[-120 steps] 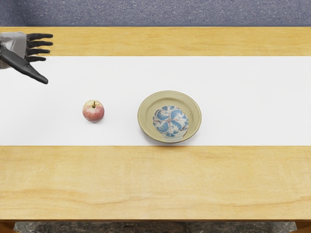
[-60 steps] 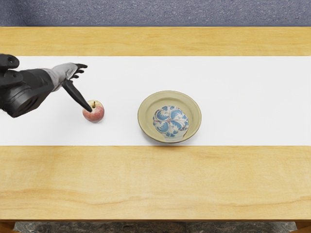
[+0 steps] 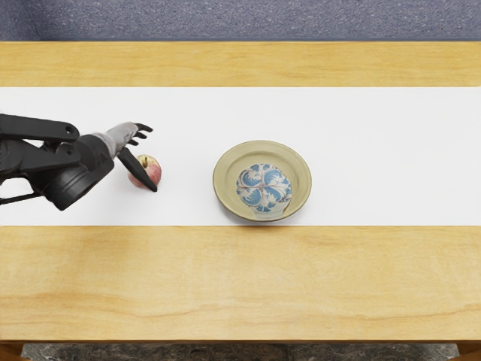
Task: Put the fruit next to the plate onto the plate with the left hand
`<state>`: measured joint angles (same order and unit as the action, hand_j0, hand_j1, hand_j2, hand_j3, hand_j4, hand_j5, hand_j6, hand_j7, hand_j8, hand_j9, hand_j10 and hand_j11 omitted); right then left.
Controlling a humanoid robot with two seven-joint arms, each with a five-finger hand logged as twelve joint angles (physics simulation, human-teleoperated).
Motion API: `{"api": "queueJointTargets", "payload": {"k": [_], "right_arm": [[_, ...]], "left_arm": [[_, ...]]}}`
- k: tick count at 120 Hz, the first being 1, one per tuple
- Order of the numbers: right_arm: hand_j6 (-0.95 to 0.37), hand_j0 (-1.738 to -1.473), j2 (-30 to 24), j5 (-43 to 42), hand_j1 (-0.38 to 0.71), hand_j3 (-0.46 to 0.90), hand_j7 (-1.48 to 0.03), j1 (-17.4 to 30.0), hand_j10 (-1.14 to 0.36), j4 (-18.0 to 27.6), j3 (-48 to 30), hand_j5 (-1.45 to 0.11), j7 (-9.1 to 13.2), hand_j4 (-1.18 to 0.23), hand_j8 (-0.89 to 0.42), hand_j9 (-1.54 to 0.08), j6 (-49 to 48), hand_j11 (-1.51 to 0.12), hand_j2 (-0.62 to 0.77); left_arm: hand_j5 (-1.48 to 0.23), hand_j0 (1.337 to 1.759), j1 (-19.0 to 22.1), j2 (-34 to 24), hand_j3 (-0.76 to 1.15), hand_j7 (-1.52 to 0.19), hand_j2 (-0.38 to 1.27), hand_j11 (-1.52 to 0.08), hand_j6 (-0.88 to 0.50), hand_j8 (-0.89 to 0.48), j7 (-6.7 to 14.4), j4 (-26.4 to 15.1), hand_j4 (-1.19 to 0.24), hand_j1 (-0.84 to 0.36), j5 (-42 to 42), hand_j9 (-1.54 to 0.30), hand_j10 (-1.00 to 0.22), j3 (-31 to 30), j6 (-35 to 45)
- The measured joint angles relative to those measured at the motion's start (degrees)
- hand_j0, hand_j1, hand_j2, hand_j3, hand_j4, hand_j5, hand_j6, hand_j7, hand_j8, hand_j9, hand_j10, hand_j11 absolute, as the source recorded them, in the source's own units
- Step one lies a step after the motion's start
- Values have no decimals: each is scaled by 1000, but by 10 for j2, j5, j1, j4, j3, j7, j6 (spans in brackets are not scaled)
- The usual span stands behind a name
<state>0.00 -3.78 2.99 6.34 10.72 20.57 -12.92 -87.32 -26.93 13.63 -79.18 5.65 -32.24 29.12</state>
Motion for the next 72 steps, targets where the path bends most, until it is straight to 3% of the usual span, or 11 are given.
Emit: {"api": "queueJointTargets", "payload": {"k": [72], "right_arm": [[0, -1658, 0, 0, -349, 0, 0, 0, 0, 0, 0, 0, 0, 0, 0, 0, 0, 0, 0]], "left_arm": [[-416, 1658, 22, 24, 0, -416, 65, -416, -320, -320, 0, 10, -320, -35, 5, -416, -320, -22, 40]]}}
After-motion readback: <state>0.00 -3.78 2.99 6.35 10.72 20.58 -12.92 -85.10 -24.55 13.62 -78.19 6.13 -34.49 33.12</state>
